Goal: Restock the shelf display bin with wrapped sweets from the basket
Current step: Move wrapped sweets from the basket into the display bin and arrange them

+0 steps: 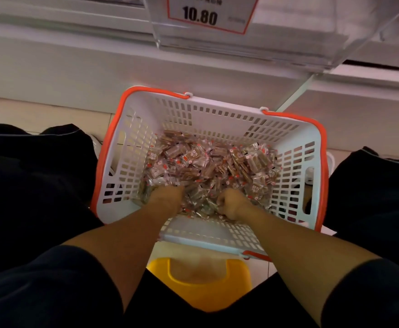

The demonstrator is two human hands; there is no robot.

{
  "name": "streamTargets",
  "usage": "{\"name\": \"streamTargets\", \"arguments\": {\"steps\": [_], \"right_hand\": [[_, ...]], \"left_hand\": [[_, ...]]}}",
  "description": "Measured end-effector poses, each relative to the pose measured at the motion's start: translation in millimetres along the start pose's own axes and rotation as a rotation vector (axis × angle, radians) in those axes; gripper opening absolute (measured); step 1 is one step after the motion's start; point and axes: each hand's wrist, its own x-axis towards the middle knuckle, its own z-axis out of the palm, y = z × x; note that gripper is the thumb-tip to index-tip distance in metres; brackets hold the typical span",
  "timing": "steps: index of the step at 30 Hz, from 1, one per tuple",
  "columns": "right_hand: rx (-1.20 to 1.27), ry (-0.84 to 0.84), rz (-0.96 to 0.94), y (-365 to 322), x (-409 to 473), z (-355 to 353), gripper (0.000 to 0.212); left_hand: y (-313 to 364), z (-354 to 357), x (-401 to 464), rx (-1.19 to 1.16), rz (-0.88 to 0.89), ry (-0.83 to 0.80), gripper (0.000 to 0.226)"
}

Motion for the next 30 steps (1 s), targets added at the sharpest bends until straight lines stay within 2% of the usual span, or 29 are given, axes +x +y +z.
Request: {"name": "streamTargets", "arguments": {"steps": [5,6,8,9,10,14,17,19,21,23,26,28,30], "right_hand": [[0.225,-0.100,-0.042,-9,-2,-35,0.016],[0.246,-0.120,-0.033,-11,-3,-41,0.023],[0.322,-0.116,0.008,-13,-6,-56,0.057],[0.371,-0.095,0.017,-14,-8,-63,0.066],[0.418,-0.070,0.016,-14,-11,-70,0.065],[0.533,0.036,-0.005,-7,-14,-97,0.035],[0.410,0.149,-0.090,-1,-14,-109,0.021],[0.363,0.208,-0.131,0,-16,-112,0.015],[0.377,0.270,-0.148,0,-17,-114,0.015],[0.388,0.333,-0.148,0,-17,-114,0.013],[0.535,0.244,-0.084,1,-17,-111,0.005],[0.628,0.147,-0.028,2,-17,-106,0.010],[0.608,0.149,-0.024,2,-15,-102,0.011]], "left_hand": [[4,-20,3,-0.270,-0.012,0.003,0.024],[4,-26,4,-0.370,-0.016,0.019,0.024],[5,-40,9,-0.585,-0.027,0.061,0.025],[6,-48,11,-0.651,-0.025,0.093,0.029],[7,-55,13,-0.706,-0.028,0.116,0.035],[9,-70,16,-0.967,-0.027,0.136,0.063],[10,-65,15,-1.081,-0.056,0.149,0.071],[10,-58,12,-1.074,-0.114,0.157,0.065],[7,-52,10,-1.029,-0.157,0.165,0.044],[4,-49,8,-1.006,-0.172,0.125,0.040],[1,-47,7,-1.009,-0.187,0.067,0.032],[-1,-45,6,-1.038,-0.183,0.046,0.031],[0,-44,6,-1.161,-0.165,0.005,0.022]]}}
